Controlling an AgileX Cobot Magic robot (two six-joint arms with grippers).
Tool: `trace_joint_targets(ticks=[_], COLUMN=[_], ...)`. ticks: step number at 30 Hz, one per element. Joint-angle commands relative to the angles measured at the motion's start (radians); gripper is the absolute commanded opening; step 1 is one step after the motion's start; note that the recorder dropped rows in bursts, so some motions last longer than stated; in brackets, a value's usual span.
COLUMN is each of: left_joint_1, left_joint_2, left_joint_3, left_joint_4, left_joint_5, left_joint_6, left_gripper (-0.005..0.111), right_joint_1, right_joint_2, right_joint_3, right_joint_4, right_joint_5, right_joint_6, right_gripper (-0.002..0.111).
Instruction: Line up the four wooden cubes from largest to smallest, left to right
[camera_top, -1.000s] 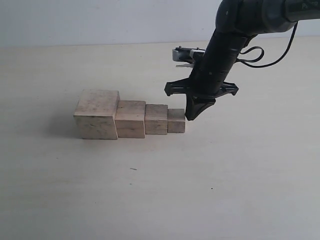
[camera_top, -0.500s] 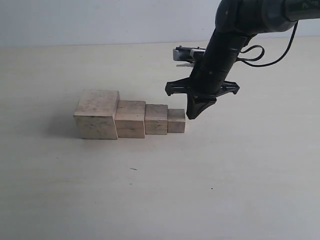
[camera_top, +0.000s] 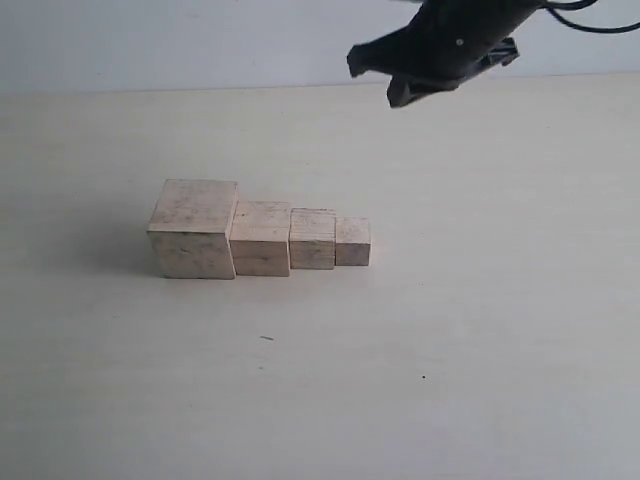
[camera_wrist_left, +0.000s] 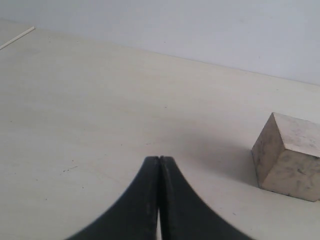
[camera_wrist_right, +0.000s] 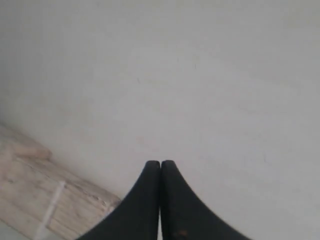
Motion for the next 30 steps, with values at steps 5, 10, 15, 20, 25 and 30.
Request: trace_joint_targets(ticks=[5, 10, 15, 20, 25, 30], left_joint_1=[0.001, 0.001, 0.001, 0.001, 0.001, 0.001], left_joint_2=[-0.005, -0.005, -0.005, -0.005, -0.005, -0.005], left_joint_3=[0.002, 0.002, 0.002, 0.002, 0.002, 0.002], left_joint_4=[0.004, 0.004, 0.004, 0.004, 0.004, 0.004], left_joint_5=[-0.007, -0.007, -0.007, -0.007, -0.007, -0.007], left_joint_6=[0.0, 0.0, 0.0, 0.0, 0.0, 0.0], left_gripper=[0.0, 0.0, 0.0, 0.0, 0.0, 0.0], right_joint_1=[0.001, 0.001, 0.001, 0.001, 0.001, 0.001], right_joint_2=[-0.307, -0.394, -0.456, -0.511, -0.533, -0.531], right_joint_3=[0.36, 0.499, 0.548, 0.55, 0.55, 0.55], right_joint_4=[0.109, 0.109, 0.113, 0.12, 0.13, 0.13], right_joint_5=[-0.357, -0.365, -0.376, -0.335, -0.326, -0.326], right_joint_6=[-0.065, -0.065, -0.065, -0.057, -0.046, -0.046], right_gripper=[0.0, 0.0, 0.0, 0.0, 0.0, 0.0])
